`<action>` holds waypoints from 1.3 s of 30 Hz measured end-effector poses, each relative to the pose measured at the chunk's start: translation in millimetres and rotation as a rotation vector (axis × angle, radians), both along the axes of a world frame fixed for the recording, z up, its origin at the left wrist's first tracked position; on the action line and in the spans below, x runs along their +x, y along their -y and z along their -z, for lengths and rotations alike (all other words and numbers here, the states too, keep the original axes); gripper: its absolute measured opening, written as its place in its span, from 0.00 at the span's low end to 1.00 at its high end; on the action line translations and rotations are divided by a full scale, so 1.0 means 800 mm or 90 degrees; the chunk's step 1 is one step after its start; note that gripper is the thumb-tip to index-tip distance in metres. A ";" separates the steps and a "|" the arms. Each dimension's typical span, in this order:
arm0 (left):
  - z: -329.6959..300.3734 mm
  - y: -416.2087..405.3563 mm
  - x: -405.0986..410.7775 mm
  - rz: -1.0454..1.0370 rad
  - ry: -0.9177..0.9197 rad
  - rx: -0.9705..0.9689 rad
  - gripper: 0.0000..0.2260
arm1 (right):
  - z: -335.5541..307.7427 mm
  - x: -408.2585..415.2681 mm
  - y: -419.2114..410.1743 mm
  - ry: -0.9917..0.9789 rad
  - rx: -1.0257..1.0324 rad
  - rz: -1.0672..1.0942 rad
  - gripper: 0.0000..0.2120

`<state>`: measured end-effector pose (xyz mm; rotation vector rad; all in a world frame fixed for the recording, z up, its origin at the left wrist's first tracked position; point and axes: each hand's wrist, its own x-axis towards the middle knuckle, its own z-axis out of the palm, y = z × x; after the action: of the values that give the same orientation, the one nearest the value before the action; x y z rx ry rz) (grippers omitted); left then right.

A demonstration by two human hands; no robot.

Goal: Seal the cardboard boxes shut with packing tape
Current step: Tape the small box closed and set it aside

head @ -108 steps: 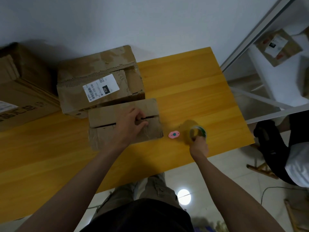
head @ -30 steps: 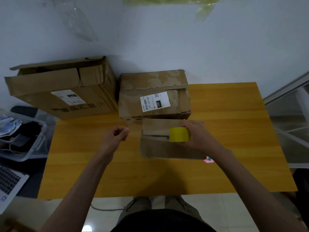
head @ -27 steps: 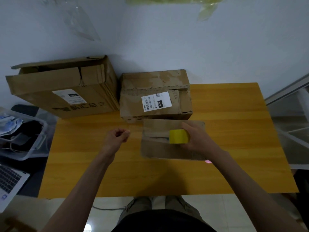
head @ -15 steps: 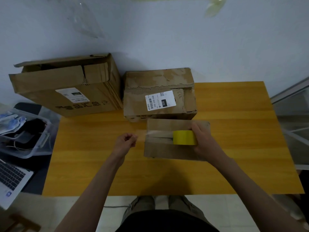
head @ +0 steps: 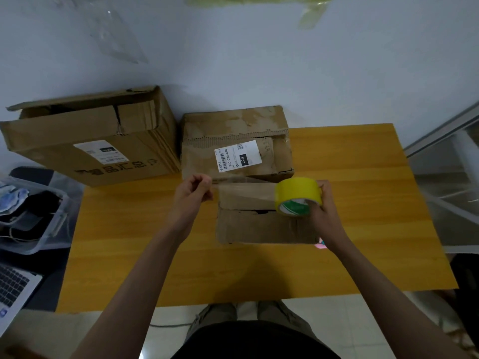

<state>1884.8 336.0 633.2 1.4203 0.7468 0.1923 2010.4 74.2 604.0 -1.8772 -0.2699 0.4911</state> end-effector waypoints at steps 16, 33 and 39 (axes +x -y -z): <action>0.026 0.020 -0.027 0.117 -0.041 -0.121 0.07 | -0.021 -0.012 0.025 -0.245 0.222 0.169 0.15; 0.086 0.070 -0.162 -0.084 -0.059 -0.233 0.07 | -0.043 -0.016 -0.030 0.119 0.000 -0.174 0.20; 0.130 0.113 -0.177 -0.165 -0.072 -0.335 0.06 | -0.028 -0.034 -0.077 0.123 -0.085 -0.266 0.13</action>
<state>1743.3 245.9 528.8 0.8389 0.9908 0.1046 1983.2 135.9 626.1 -2.0068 -0.7857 0.6193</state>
